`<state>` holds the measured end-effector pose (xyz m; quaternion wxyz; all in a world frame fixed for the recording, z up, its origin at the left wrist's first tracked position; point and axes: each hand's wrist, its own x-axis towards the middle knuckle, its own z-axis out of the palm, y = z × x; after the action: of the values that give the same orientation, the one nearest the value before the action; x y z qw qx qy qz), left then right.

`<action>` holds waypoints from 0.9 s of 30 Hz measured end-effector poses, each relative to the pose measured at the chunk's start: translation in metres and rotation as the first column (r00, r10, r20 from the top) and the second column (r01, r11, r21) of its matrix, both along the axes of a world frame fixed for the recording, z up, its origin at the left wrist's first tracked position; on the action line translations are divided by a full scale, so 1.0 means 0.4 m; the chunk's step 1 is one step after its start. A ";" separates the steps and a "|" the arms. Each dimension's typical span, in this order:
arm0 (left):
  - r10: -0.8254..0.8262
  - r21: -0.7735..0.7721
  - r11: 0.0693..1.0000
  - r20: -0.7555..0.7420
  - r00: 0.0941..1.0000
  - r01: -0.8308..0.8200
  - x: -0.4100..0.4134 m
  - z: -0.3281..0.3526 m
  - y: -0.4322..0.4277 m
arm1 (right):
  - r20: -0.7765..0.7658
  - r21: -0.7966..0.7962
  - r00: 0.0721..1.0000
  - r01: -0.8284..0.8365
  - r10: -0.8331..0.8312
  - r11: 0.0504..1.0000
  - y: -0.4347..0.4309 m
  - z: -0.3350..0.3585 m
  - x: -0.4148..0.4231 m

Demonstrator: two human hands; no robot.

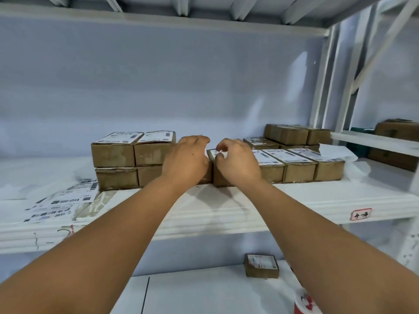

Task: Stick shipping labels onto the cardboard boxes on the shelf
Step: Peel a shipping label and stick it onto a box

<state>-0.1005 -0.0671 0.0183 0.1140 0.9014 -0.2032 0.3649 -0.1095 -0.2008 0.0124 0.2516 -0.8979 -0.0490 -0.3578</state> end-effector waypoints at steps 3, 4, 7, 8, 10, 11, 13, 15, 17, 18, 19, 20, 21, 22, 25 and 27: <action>-0.050 -0.034 0.998 -0.142 0.989 0.046 0.030 0.015 -0.072 | -0.124 0.074 0.990 0.070 -0.060 0.995 -0.101 0.043 0.040; -0.062 -0.048 0.997 -0.174 0.983 0.054 0.043 0.021 -0.092 | -0.164 0.072 0.983 0.097 -0.084 0.993 -0.129 0.054 0.059; -0.090 -0.090 0.993 -0.238 0.967 0.070 0.091 0.053 -0.142 | -0.294 -0.023 0.936 0.193 -0.191 0.981 -0.203 0.068 0.138; -0.100 -0.095 0.993 -0.275 0.956 0.076 0.111 0.066 -0.158 | -0.335 -0.037 0.916 0.224 -0.223 0.974 -0.225 0.071 0.169; -0.100 -0.067 0.994 -0.343 0.934 0.081 0.146 0.088 -0.183 | -0.396 -0.075 0.874 0.275 -0.281 0.959 -0.260 0.072 0.218; -0.094 -0.039 0.996 -0.364 0.927 0.086 0.164 0.096 -0.194 | -0.415 -0.111 0.854 0.294 -0.313 0.949 -0.277 0.072 0.244; -0.088 0.006 0.995 -0.396 0.914 0.099 0.191 0.110 -0.209 | -0.451 -0.173 0.816 0.317 -0.361 0.933 -0.308 0.075 0.290; -0.092 0.034 0.992 -0.424 0.901 0.118 0.213 0.118 -0.216 | -0.489 -0.198 0.786 0.323 -0.379 0.925 -0.334 0.082 0.327; -0.070 0.064 0.992 -0.449 0.891 0.110 0.235 0.118 -0.218 | -0.522 -0.215 0.757 0.329 -0.393 0.920 -0.356 0.089 0.364; -0.046 0.088 0.992 -0.456 0.889 0.096 0.245 0.116 -0.218 | -0.532 -0.224 0.749 0.325 -0.395 0.919 -0.364 0.091 0.380; -0.022 0.110 0.991 -0.459 0.888 0.081 0.254 0.113 -0.217 | -0.539 -0.249 0.739 0.319 -0.404 0.915 -0.369 0.095 0.389; -0.004 0.128 0.989 -0.460 0.888 0.070 0.261 0.110 -0.214 | -0.549 -0.273 0.728 0.309 -0.411 0.911 -0.373 0.096 0.397; 0.005 0.135 0.989 -0.462 0.887 0.066 0.267 0.105 -0.211 | -0.557 -0.293 0.718 0.300 -0.417 0.908 -0.377 0.097 0.404; 0.008 0.143 0.988 -0.464 0.886 0.066 0.270 0.099 -0.206 | -0.567 -0.299 0.708 0.299 -0.421 0.906 -0.383 0.096 0.413; 0.028 0.212 0.975 -0.410 0.912 0.065 0.264 0.077 -0.197 | -0.597 -0.316 0.677 0.293 -0.429 0.902 -0.393 0.093 0.436; 0.039 0.276 0.960 -0.330 0.943 0.057 0.256 0.054 -0.198 | -0.579 -0.334 0.654 0.355 -0.487 0.873 -0.397 0.089 0.445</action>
<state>0.0021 -0.1463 0.0398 0.0190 0.9559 -0.2353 0.1747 0.0686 -0.3596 0.0482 0.0751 -0.9708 0.2173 -0.0681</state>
